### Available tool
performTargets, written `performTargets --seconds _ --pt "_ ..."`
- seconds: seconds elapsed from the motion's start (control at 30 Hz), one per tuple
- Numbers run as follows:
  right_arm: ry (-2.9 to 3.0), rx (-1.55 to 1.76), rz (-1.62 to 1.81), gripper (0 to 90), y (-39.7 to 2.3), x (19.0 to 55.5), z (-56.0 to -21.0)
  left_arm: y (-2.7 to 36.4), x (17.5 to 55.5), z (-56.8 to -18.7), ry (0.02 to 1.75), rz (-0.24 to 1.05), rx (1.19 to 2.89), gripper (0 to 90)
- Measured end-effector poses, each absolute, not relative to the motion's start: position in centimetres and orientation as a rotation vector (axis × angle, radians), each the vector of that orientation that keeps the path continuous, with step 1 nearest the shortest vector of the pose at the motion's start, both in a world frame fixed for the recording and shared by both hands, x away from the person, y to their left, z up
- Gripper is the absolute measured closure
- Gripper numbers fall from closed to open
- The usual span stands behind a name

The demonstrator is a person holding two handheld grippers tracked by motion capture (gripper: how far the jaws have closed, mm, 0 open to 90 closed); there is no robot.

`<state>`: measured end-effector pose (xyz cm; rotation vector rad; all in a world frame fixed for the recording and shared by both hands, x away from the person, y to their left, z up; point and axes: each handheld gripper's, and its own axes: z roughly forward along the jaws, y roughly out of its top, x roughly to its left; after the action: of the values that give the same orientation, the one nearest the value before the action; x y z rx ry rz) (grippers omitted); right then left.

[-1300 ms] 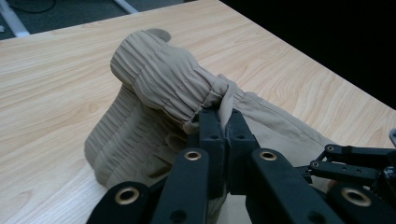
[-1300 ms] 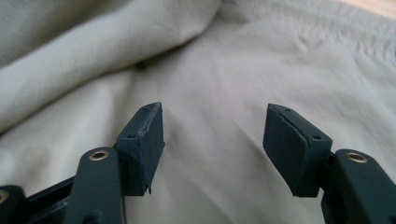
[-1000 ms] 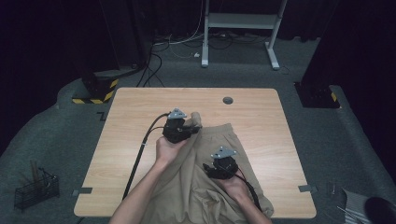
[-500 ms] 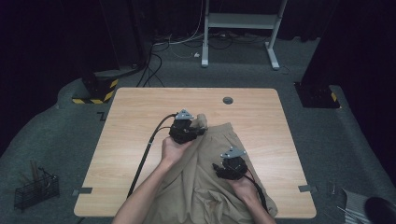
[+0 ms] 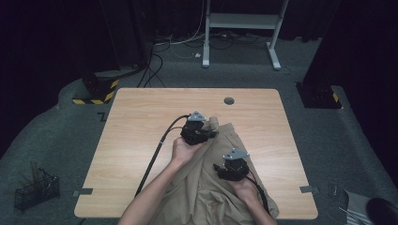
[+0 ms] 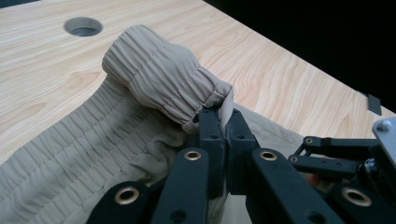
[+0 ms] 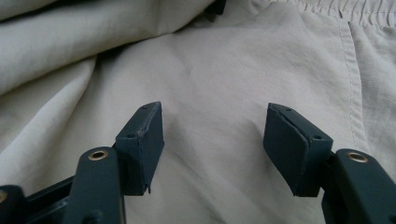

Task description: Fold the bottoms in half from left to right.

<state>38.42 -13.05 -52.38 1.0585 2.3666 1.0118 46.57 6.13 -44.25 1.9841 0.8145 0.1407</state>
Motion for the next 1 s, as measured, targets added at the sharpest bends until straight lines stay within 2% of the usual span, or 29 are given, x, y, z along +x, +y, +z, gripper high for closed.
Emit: performTargets --seconds 0.73,0.83,1.0 --pt "2.364 1.060 1.011 37.9 -13.0 38.4 -52.4 2.6 48.3 -48.1 0.828 0.058 2.041 85.6" --pt "2.364 1.059 1.010 37.9 -13.0 38.4 -52.4 2.6 48.2 -48.1 0.822 0.051 2.046 78.0" --pt "2.364 1.061 1.010 37.9 -13.0 38.4 -52.4 3.1 47.5 -47.7 0.843 0.119 2.057 54.5"
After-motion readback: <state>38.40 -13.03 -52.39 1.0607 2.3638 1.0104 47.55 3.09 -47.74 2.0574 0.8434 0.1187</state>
